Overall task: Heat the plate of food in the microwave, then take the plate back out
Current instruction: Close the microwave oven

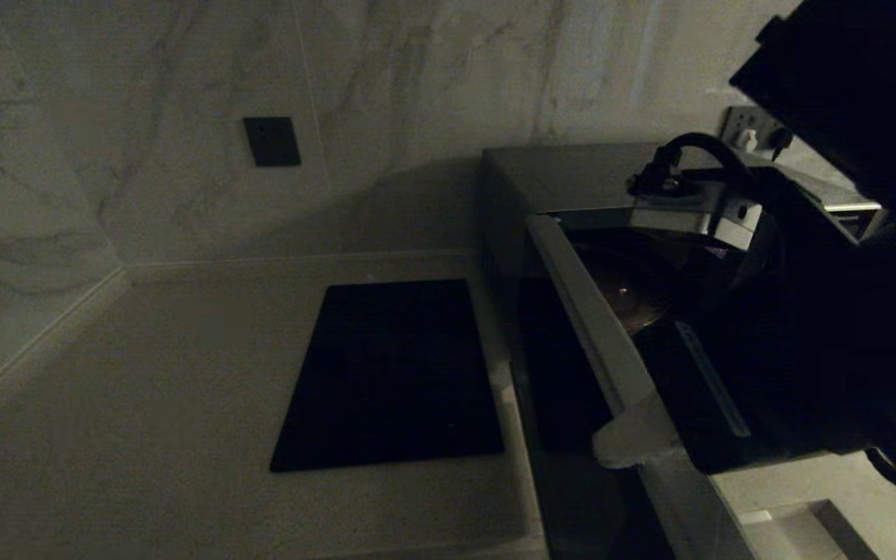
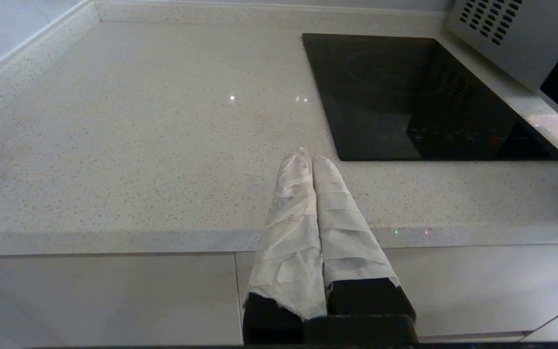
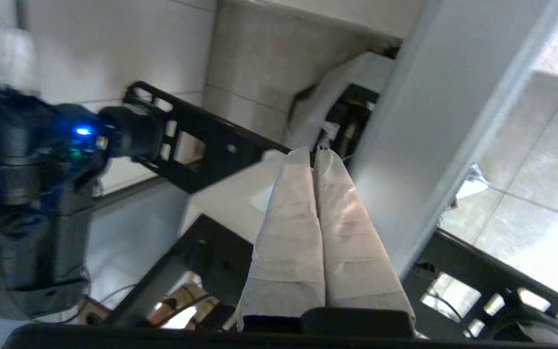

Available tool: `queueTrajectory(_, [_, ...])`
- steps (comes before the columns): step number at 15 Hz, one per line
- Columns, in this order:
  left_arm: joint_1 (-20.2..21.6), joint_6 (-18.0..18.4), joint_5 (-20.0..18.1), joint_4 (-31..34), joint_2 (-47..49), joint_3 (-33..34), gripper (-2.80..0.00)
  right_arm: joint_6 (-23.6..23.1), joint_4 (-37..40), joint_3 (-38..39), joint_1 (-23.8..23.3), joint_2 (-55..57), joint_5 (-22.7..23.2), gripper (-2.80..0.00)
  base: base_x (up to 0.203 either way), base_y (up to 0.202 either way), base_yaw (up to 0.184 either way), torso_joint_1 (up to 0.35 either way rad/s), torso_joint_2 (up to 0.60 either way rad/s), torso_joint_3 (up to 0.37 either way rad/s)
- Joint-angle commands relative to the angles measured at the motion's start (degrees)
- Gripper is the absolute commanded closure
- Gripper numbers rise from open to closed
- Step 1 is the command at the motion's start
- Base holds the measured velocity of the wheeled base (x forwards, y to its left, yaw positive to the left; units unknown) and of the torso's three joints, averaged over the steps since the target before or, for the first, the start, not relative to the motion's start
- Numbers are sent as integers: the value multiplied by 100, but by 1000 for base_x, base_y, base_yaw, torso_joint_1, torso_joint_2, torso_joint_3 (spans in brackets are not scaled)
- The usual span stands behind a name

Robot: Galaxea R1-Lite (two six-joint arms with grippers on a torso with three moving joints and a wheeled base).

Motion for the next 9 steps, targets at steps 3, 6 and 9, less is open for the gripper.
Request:
queueTrajectory(3, [2,-6,3,-2,9,0,0,113,350,11,-68,63,-470,0,0,0,0,0,0,0])
queueTrajectory(6, [2,-6,3,-2,9,0,0,301,421,11,-398,16,-925,0,0,0,0,0,0,0])
queueTrajectory(9, [2,-6,3,-2,9,0,0,621,622,15,-963,7,-1101,0,0,0,0,0,0,0])
